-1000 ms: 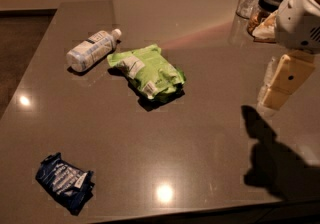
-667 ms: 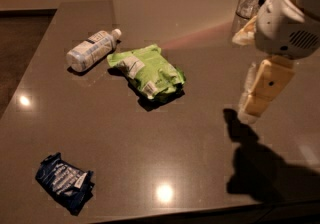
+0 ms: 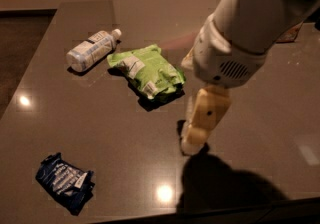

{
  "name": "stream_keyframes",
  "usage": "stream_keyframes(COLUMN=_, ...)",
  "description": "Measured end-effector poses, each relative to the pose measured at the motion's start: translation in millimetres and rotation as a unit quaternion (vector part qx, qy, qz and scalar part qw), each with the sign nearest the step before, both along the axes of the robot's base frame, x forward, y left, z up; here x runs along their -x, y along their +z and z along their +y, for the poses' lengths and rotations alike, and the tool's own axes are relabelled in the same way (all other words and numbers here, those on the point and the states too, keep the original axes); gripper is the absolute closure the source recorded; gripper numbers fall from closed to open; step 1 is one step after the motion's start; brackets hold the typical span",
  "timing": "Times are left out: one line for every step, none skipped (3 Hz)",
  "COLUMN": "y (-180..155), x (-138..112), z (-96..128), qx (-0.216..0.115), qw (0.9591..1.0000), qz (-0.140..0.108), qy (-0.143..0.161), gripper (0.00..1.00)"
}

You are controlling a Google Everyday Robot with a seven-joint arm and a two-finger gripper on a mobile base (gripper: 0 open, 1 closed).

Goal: Move rxbar blueberry near green rice chip bag

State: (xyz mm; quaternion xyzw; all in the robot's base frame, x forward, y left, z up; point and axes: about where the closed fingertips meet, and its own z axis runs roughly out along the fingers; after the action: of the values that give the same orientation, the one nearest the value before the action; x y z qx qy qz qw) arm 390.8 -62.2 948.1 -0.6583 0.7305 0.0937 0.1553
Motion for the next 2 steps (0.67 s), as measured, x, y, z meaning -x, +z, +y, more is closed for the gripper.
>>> stream_keyframes(y=-19, x=19, z=49, qx=-0.006, qw=0.9996, qz=0.01, qy=0.024, gripper=0.0)
stream_keyframes(y=-39, x=31, z=90, qx=-0.02, qw=0.9985, qz=0.02, qy=0.046, gripper=0.0)
